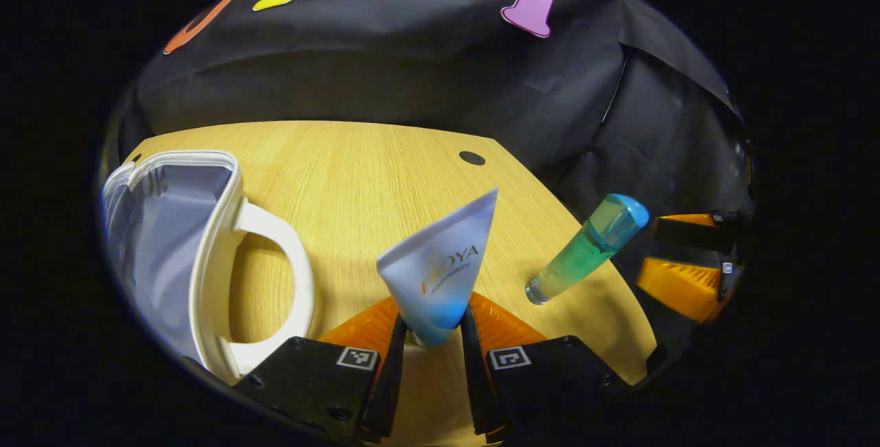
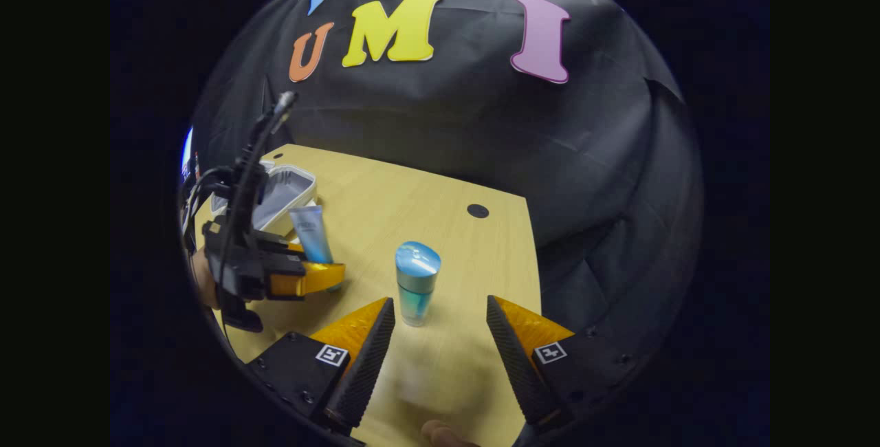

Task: First open the suitcase, pack the skin care products into it, and then close the suitcase.

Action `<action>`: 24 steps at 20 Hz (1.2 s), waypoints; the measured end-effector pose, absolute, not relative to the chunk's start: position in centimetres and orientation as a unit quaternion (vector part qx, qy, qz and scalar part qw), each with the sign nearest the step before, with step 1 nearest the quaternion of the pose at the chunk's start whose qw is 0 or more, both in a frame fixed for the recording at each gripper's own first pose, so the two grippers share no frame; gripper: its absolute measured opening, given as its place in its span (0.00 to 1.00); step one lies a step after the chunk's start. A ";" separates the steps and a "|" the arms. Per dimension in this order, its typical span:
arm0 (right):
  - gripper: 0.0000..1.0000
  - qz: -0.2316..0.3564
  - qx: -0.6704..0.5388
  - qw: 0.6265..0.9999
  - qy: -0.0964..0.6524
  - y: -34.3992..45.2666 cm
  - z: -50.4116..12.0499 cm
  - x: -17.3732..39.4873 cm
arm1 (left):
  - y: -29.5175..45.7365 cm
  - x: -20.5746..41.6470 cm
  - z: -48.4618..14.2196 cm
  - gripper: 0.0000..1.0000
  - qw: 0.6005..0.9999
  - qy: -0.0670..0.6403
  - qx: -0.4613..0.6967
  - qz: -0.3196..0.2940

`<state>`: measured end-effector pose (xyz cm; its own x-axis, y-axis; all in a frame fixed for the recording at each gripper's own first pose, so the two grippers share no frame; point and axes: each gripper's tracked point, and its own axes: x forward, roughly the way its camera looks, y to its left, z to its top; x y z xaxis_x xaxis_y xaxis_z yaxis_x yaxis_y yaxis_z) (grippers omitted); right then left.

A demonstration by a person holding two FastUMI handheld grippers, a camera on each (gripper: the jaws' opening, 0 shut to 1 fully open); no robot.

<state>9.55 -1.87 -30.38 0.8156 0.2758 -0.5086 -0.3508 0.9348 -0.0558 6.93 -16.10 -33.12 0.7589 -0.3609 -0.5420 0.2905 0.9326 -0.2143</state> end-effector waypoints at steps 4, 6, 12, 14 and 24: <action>0.80 0.157 -0.049 0.952 0.260 -0.1 -31.8 12.0 | -14.8 3.4 -30.1 0.44 0.939 0.299 -0.058 -0.161; 0.79 0.160 -0.035 0.953 0.256 0.9 -32.0 12.6 | -13.2 1.3 -28.4 0.44 0.943 0.304 -0.050 -0.130; 0.72 0.127 -0.020 0.957 0.261 1.9 -33.5 13.6 | -7.5 -4.9 -21.8 0.43 0.956 0.285 -0.007 -0.061; 0.58 0.107 -0.017 0.956 0.272 2.1 -34.6 13.7 | -5.4 -6.4 -20.2 0.43 0.956 0.289 -0.017 -0.040; 0.34 0.034 0.006 0.956 0.293 1.8 -34.0 9.9 | 5.5 -3.9 -13.9 0.44 0.968 0.250 -0.002 0.005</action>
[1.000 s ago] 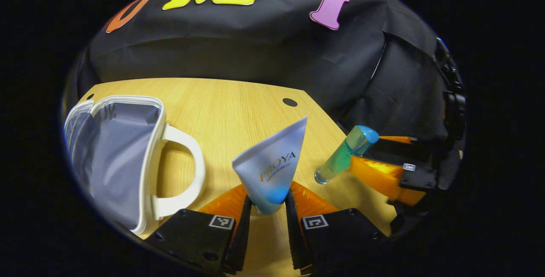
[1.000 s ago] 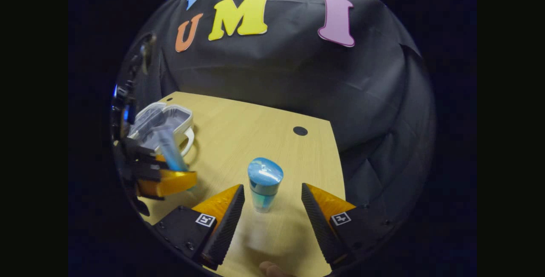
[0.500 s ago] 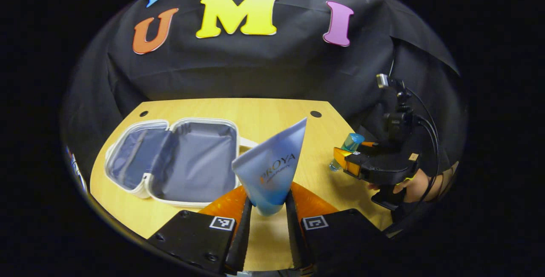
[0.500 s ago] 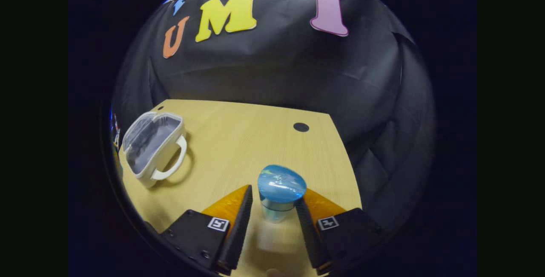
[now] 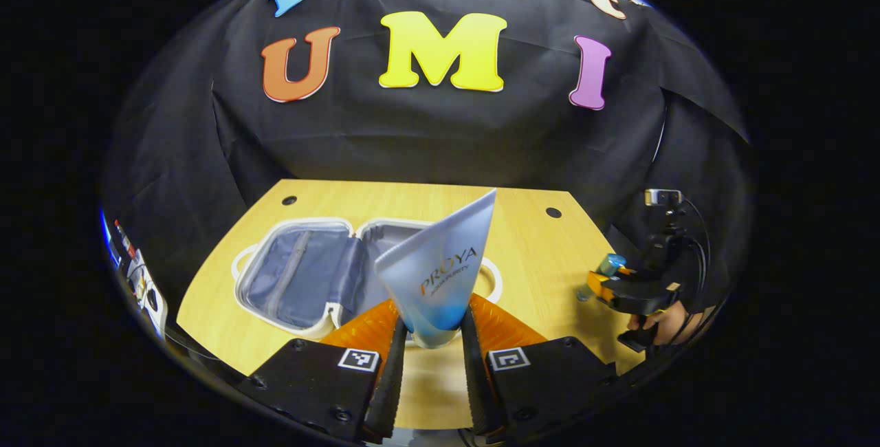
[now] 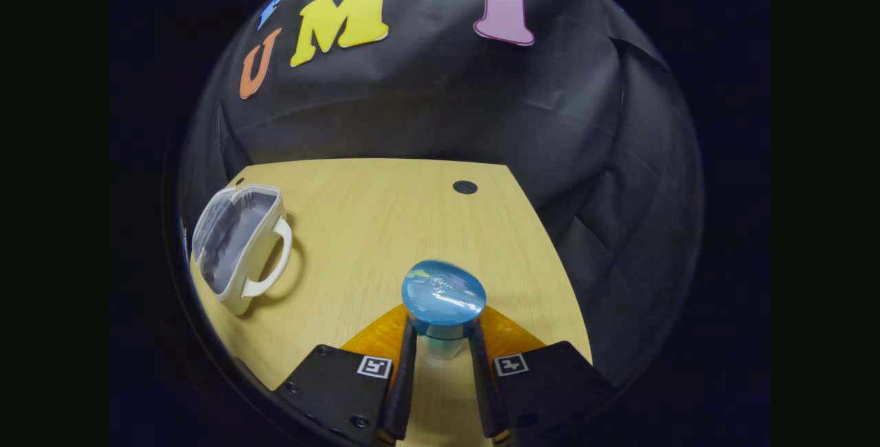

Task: First open the suitcase, pack the skin care products into it, and then close the suitcase.

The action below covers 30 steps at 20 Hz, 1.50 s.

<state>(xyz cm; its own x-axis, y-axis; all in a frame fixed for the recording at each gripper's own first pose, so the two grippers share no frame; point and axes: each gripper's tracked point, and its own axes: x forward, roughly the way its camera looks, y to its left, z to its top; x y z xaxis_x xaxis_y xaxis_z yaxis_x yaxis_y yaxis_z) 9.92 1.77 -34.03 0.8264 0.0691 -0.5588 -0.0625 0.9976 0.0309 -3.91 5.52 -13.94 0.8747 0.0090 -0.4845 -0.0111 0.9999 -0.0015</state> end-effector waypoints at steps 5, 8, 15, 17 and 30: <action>0.36 0.023 0.045 0.952 0.302 3.2 -31.5 5.1 | 8.8 1.5 -17.6 0.44 0.962 0.272 0.017 -0.010; 0.36 0.023 0.038 0.954 0.298 4.5 -30.0 3.0 | 10.8 3.0 -22.9 0.43 0.946 0.322 0.023 0.004; 0.36 0.016 0.011 0.956 0.293 4.9 -28.0 0.0 | 11.4 3.8 -31.2 0.44 0.917 0.397 0.017 -0.012; 0.36 0.008 0.012 0.955 0.298 4.4 -27.9 -0.4 | 11.6 3.6 -32.5 0.44 0.907 0.420 0.017 -0.008; 0.34 0.021 -0.003 0.951 0.309 5.1 -27.7 -0.7 | 12.4 4.6 -35.2 0.43 0.875 0.483 0.015 0.023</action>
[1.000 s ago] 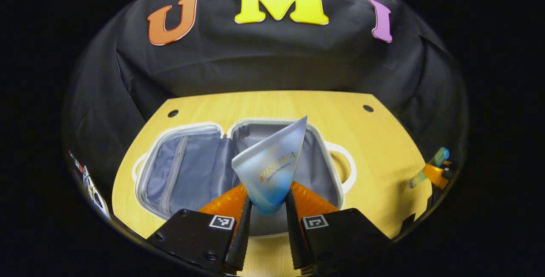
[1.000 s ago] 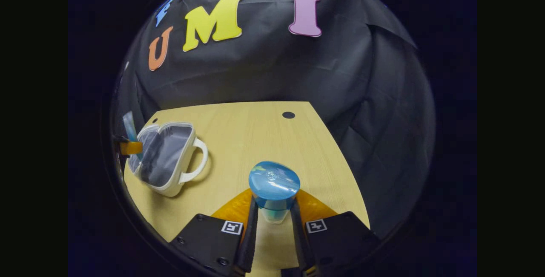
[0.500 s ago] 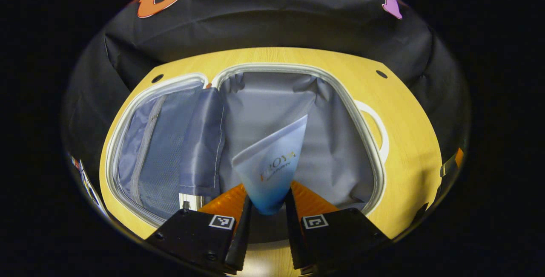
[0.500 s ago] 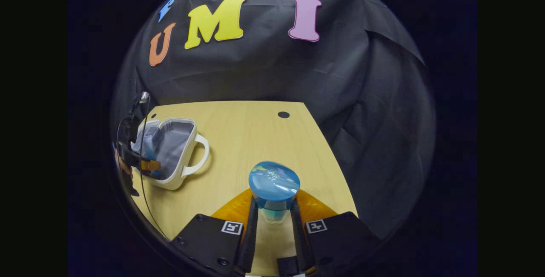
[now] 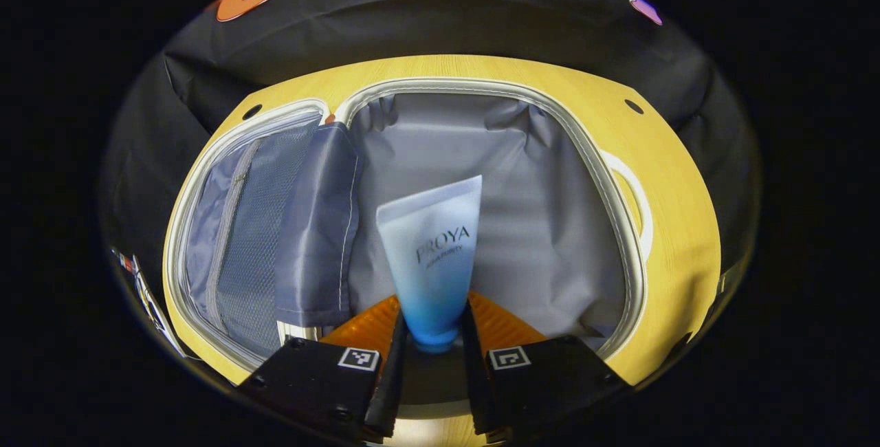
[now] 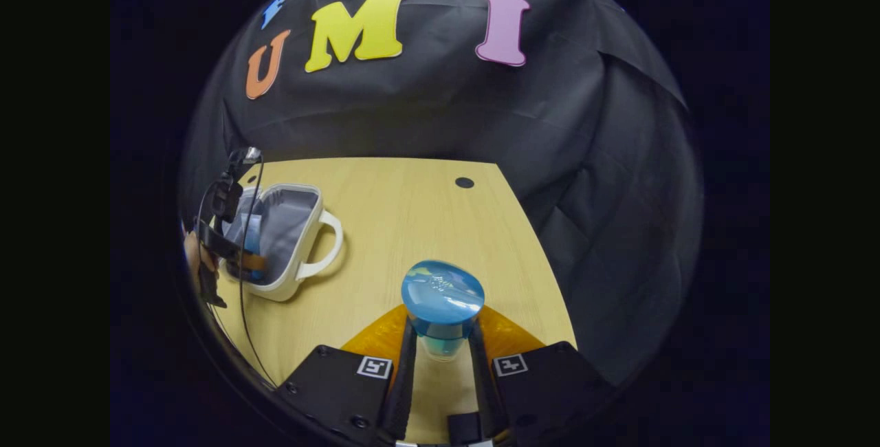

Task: First open the suitcase, pack the skin care products into it, and then close the suitcase.

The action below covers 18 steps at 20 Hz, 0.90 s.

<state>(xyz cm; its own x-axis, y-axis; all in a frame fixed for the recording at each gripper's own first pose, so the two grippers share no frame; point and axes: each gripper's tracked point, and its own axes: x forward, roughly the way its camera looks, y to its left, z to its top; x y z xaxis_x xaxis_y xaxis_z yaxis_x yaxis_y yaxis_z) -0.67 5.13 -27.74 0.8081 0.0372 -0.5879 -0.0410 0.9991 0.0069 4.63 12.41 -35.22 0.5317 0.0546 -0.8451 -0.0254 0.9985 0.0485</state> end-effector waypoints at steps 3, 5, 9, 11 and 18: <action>0.37 0.030 -0.010 0.950 0.311 5.7 -27.8 -0.5 | 12.7 4.4 -36.2 0.44 0.863 0.503 0.010 0.031; 0.37 0.031 -0.016 0.947 0.318 5.9 -28.2 -0.3 | 12.6 4.9 -36.1 0.43 0.867 0.498 0.018 0.025; 0.36 0.049 -0.009 0.942 0.332 7.4 -27.7 0.1 | 12.7 5.1 -36.1 0.44 0.869 0.494 0.019 0.029; 0.34 0.064 -0.013 0.945 0.321 8.9 -26.4 0.9 | 13.0 5.2 -35.9 0.57 0.872 0.487 0.022 0.035; 0.36 0.121 -0.019 0.954 0.275 16.1 -21.9 4.8 | 11.1 4.5 -27.3 0.99 0.923 0.383 0.021 0.007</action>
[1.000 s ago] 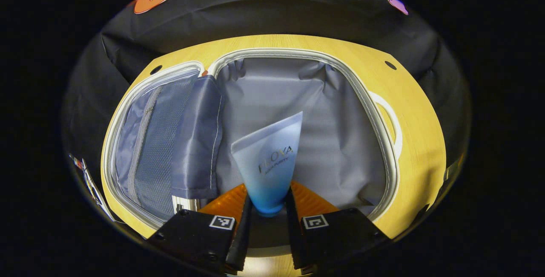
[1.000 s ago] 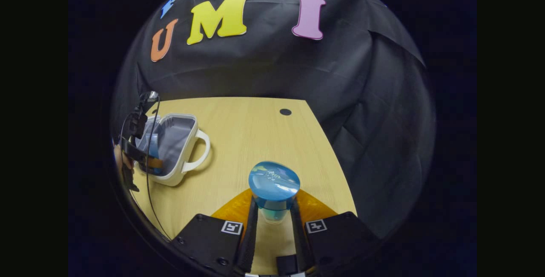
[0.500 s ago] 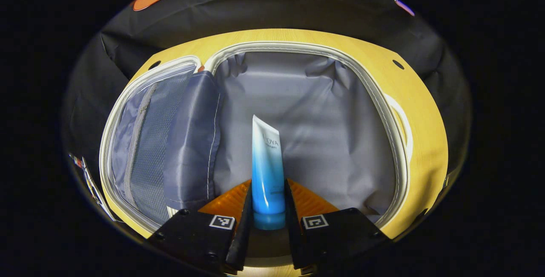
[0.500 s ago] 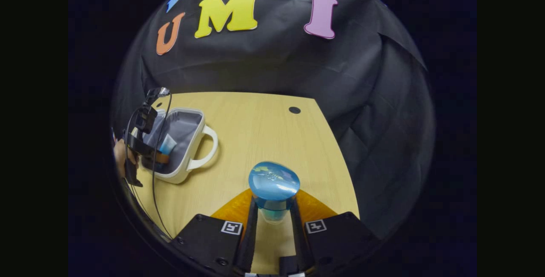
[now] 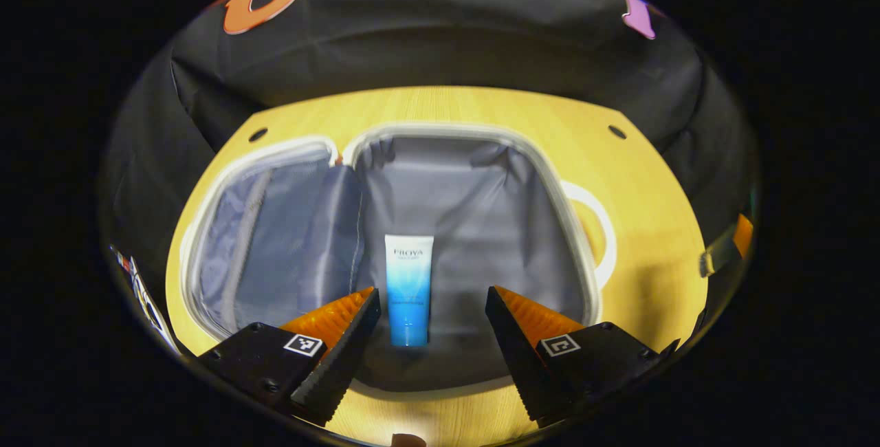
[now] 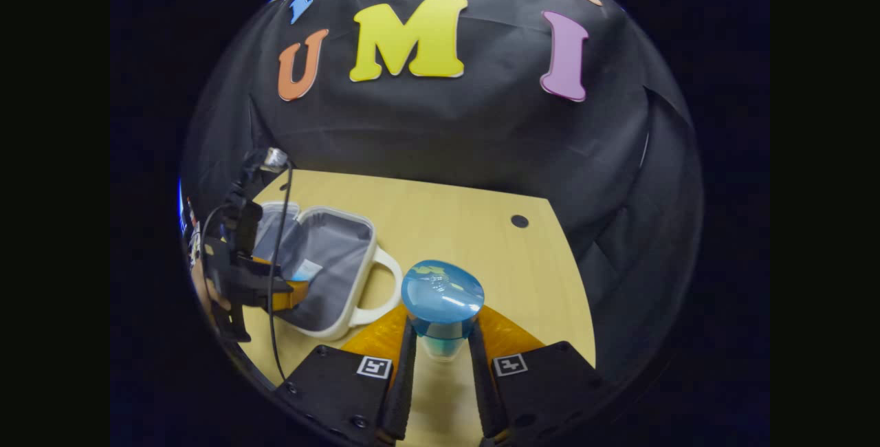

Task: First open the suitcase, pack the skin care products into it, and then close the suitcase.

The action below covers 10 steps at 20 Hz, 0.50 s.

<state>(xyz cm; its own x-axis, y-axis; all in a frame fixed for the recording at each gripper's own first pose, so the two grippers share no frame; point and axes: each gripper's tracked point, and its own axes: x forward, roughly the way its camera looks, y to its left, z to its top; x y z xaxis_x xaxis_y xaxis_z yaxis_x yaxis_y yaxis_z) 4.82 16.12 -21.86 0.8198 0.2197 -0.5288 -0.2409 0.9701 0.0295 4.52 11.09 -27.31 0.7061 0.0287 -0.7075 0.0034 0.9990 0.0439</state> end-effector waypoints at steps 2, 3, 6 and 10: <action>0.36 0.136 -0.024 0.953 0.268 18.8 -21.3 5.9 | 11.4 3.3 -23.4 0.99 0.942 0.335 0.028 0.008; 0.36 0.142 -0.028 0.953 0.266 20.3 -21.4 6.2 | 11.8 2.7 -21.6 0.99 0.951 0.308 0.028 0.008; 0.36 0.158 -0.019 0.948 0.274 24.9 -21.7 7.1 | 14.3 0.7 -17.3 0.98 0.971 0.237 0.030 0.021; 0.37 0.193 0.000 0.931 0.311 31.5 -24.4 6.1 | 15.8 -1.6 -13.9 0.98 0.987 0.157 0.015 0.000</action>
